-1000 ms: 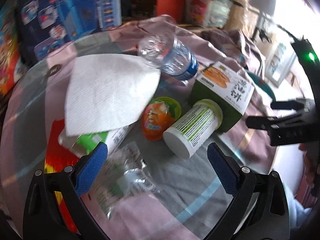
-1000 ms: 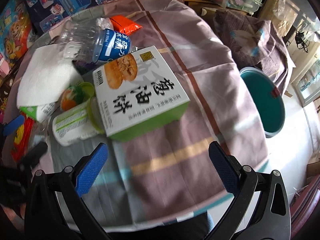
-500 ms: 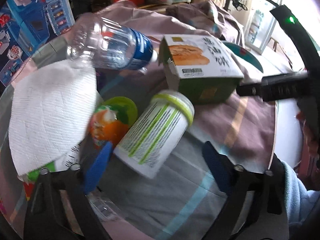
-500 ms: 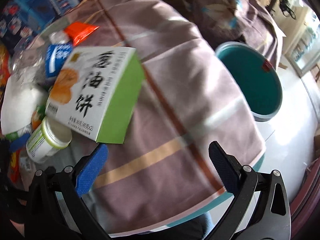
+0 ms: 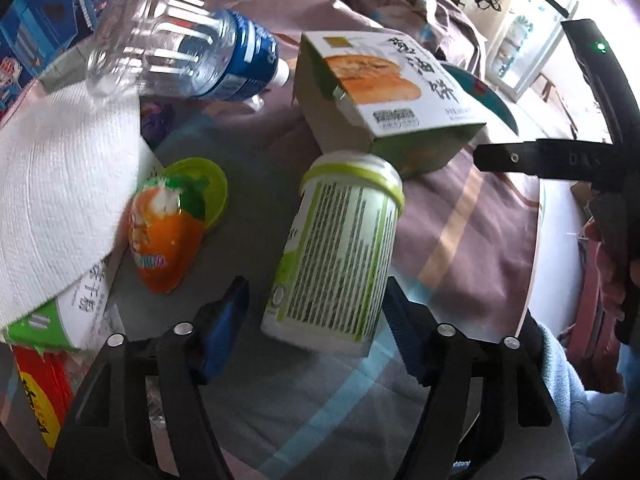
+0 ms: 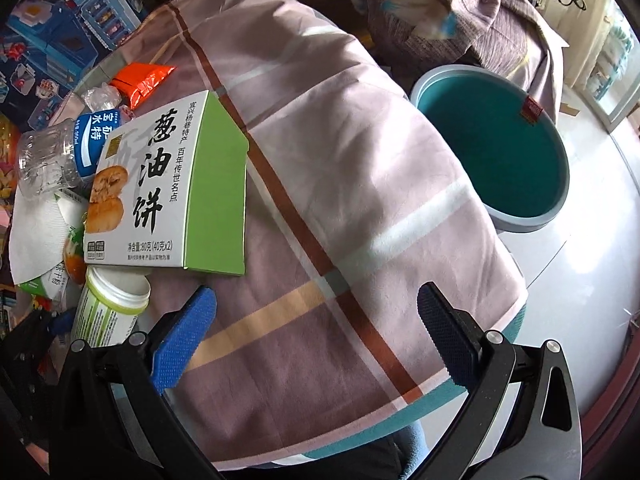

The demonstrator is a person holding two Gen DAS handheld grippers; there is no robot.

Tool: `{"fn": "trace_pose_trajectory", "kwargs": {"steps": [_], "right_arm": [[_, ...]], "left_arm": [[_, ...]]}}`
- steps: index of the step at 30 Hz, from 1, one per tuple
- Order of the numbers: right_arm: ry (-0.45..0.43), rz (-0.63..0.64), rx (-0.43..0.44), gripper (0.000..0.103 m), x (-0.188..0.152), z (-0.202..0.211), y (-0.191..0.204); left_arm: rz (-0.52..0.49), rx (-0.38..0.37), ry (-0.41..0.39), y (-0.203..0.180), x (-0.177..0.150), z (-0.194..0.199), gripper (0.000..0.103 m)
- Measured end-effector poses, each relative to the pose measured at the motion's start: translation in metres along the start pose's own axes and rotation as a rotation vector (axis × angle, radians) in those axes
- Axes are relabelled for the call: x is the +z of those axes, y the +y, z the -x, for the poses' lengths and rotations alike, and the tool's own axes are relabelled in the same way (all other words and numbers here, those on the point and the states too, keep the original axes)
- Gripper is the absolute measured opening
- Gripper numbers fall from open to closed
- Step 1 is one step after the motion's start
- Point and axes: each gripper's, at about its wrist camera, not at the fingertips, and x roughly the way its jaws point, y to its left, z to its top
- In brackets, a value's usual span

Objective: Collect trash
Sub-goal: 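Grasp the white-green supplement jar with the left tool while the right tool grasps the pastry box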

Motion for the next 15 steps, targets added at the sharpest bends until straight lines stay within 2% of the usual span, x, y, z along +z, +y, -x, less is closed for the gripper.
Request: {"fn": "trace_pose_trajectory", "kwargs": {"steps": [4, 5, 6, 10, 15], "right_arm": [[-0.015, 0.005, 0.015, 0.097, 0.001, 0.011, 0.002], [-0.021, 0.007, 0.017, 0.097, 0.001, 0.014, 0.003], [-0.025, 0.008, 0.017, 0.097, 0.002, 0.017, 0.004], [-0.08, 0.028, 0.009, 0.097, 0.005, 0.034, 0.015], [-0.105, 0.164, -0.023, 0.097, 0.016, 0.037, 0.071]], "left_arm": [[-0.028, 0.013, 0.003, -0.009, 0.009, -0.009, 0.077], [-0.019, 0.015, -0.008, -0.008, 0.01, -0.009, 0.068], [0.001, 0.005, -0.012, -0.005, 0.011, -0.009, 0.054], [0.072, -0.004, -0.06, 0.011, 0.004, 0.005, 0.054], [0.152, -0.031, -0.094, 0.038, -0.011, 0.019, 0.054]]}}
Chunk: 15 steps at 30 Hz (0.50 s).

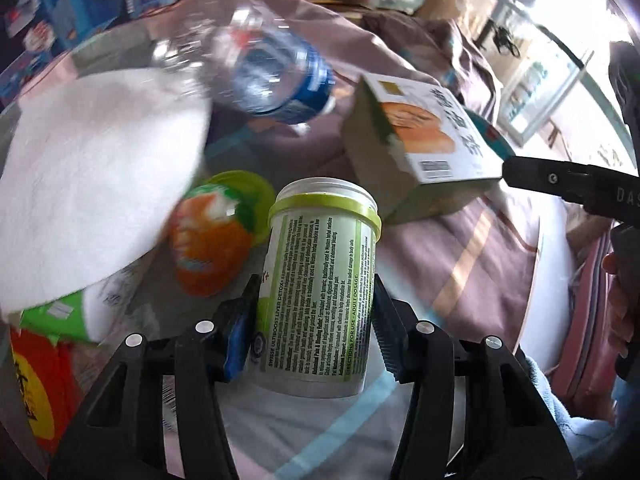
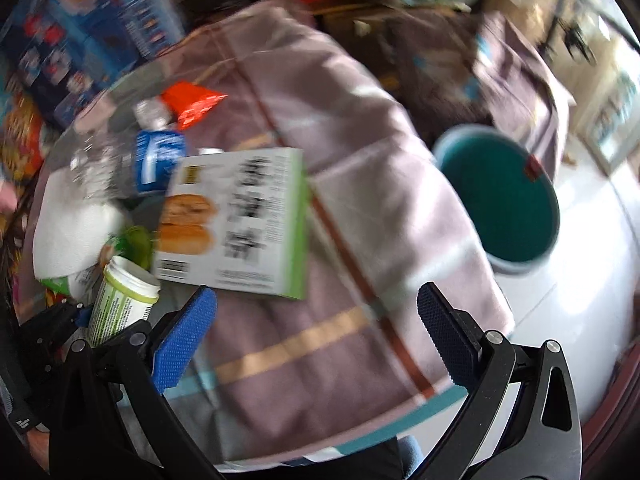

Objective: Collect trash
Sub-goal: 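Grasp the white-green supplement jar with the left tool while the right tool grasps the pastry box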

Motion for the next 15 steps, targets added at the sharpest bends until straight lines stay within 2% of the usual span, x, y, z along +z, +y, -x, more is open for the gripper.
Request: {"fn": "trace_pose_trajectory", "kwargs": {"steps": [6, 9, 13, 15], "right_arm": [[0.02, 0.109, -0.058, 0.097, 0.021, -0.021, 0.056], [0.043, 0.164, -0.15, 0.097, 0.021, -0.036, 0.07], [0.051, 0.149, -0.208, 0.097, 0.018, -0.036, 0.055], [0.021, 0.111, -0.227, 0.097, 0.016, -0.024, 0.035]], "left_arm": [[0.062, -0.033, -0.004, 0.022, -0.017, 0.005, 0.054], [0.075, -0.044, -0.002, 0.029, -0.023, 0.003, 0.054], [0.064, -0.051, -0.004, 0.025, -0.023, 0.002, 0.054], [0.058, -0.062, -0.001, 0.022, -0.021, 0.0, 0.059]]}}
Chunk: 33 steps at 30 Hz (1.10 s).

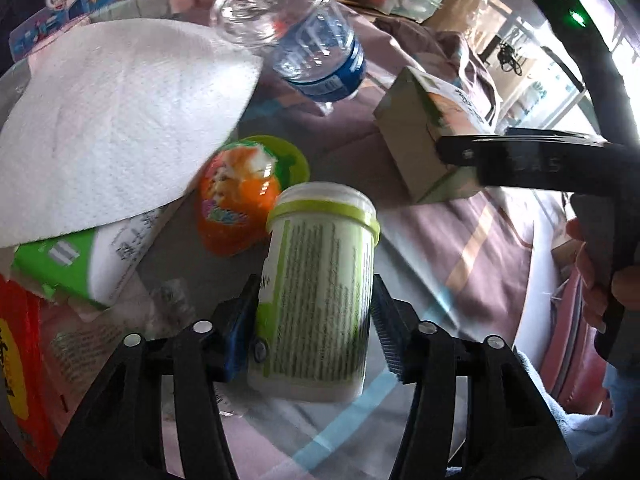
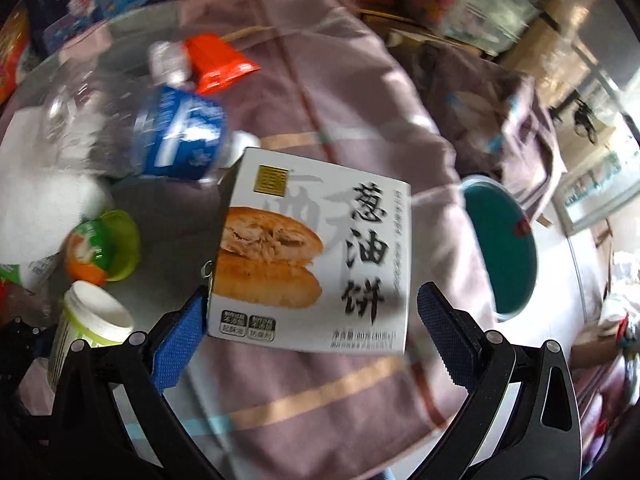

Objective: Collect trash
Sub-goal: 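Grasp the white-green supplement jar with the left tool while the right tool grasps the pastry box, then carry both items to the teal bucket and open both tools to drop them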

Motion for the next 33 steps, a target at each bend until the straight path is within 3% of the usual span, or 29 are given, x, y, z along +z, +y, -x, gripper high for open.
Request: {"fn": "trace_pose_trajectory", "kwargs": {"steps": [7, 10, 12, 13, 14, 15, 16, 19, 26, 33], "right_arm": [[-0.114, -0.067, -0.141, 0.095, -0.017, 0.01, -0.061], [-0.103, -0.109, -0.111, 0.087, -0.022, 0.001, -0.071], [-0.104, -0.13, -0.098, 0.075, -0.026, -0.007, -0.075], [-0.097, -0.142, -0.07, 0.057, -0.028, -0.012, -0.077], [-0.085, -0.162, -0.012, 0.029, -0.03, -0.016, -0.08], [-0.083, -0.176, 0.02, 0.019, -0.031, -0.017, -0.081], [-0.088, -0.189, 0.055, 0.006, -0.033, -0.016, -0.085], [-0.125, -0.196, 0.103, 0.005, -0.034, -0.005, -0.091], [-0.192, -0.257, 0.227, 0.004, -0.027, 0.024, -0.126], [-0.203, -0.352, 0.221, 0.004, -0.031, 0.025, -0.196]], "left_arm": [[-0.047, 0.024, 0.014, -0.015, 0.005, -0.011, 0.066], [-0.059, 0.047, 0.017, -0.021, 0.005, -0.013, 0.067], [-0.072, 0.074, 0.017, -0.025, 0.004, -0.015, 0.067], [-0.078, 0.094, 0.018, -0.027, 0.003, -0.016, 0.067], [-0.081, 0.114, 0.017, -0.029, 0.003, -0.016, 0.065], [-0.082, 0.112, 0.011, -0.029, 0.003, -0.013, 0.052], [-0.082, 0.122, 0.009, -0.03, 0.002, -0.011, 0.052], [-0.073, 0.138, -0.013, -0.032, 0.006, -0.001, 0.052], [-0.036, 0.056, -0.034, -0.046, 0.029, 0.012, 0.052], [-0.121, 0.035, -0.034, -0.098, 0.059, 0.002, 0.052]]}}
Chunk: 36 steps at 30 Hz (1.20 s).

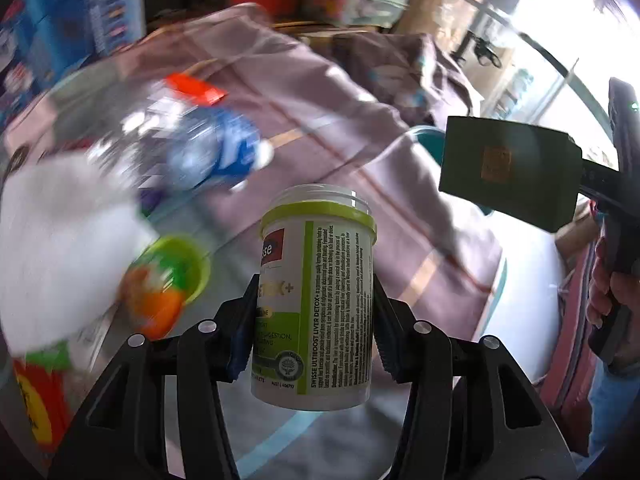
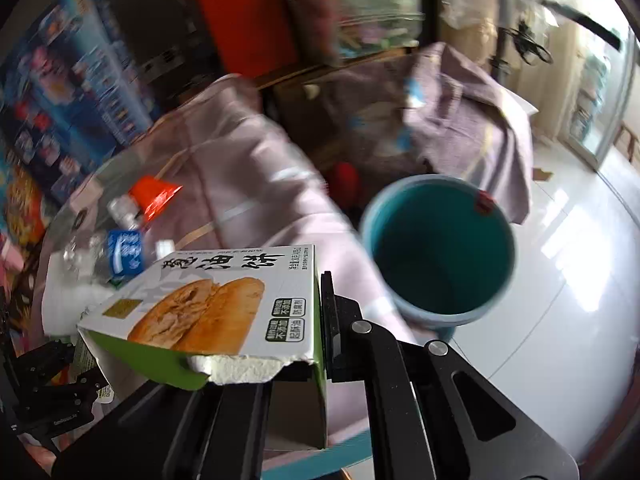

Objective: Collect trash
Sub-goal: 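Carry both items to the teal bucket and open both tools to drop them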

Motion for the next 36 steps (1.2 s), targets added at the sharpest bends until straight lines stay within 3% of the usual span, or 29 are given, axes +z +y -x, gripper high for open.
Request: {"fn": "trace_pose_trajectory", "kwargs": {"steps": [8, 15, 19, 22, 28, 33, 36], "right_arm": [[0.012, -0.145, -0.12, 0.004, 0.024, -0.016, -0.104], [0.13, -0.191, -0.165, 0.01, 0.033, -0.066, -0.147], [0.19, -0.194, -0.169, 0.021, 0.038, -0.095, -0.156], [0.214, -0.201, -0.161, 0.064, 0.042, -0.103, -0.157], [0.204, -0.176, -0.155, 0.066, 0.049, -0.093, -0.159], [0.181, -0.184, -0.183, 0.076, 0.045, -0.078, -0.171], [0.18, -0.209, -0.194, 0.077, 0.041, -0.074, -0.18]], "left_arm": [[-0.142, -0.058, 0.017, -0.075, 0.054, -0.038, 0.052], [-0.219, -0.095, 0.063, -0.127, 0.096, -0.085, 0.052], [-0.238, -0.102, 0.088, -0.144, 0.113, -0.11, 0.052], [-0.232, -0.111, 0.103, -0.149, 0.12, -0.123, 0.052], [-0.232, -0.125, 0.114, -0.156, 0.126, -0.135, 0.052], [-0.238, -0.128, 0.124, -0.163, 0.126, -0.142, 0.052], [-0.251, -0.123, 0.137, -0.167, 0.124, -0.147, 0.052]]}}
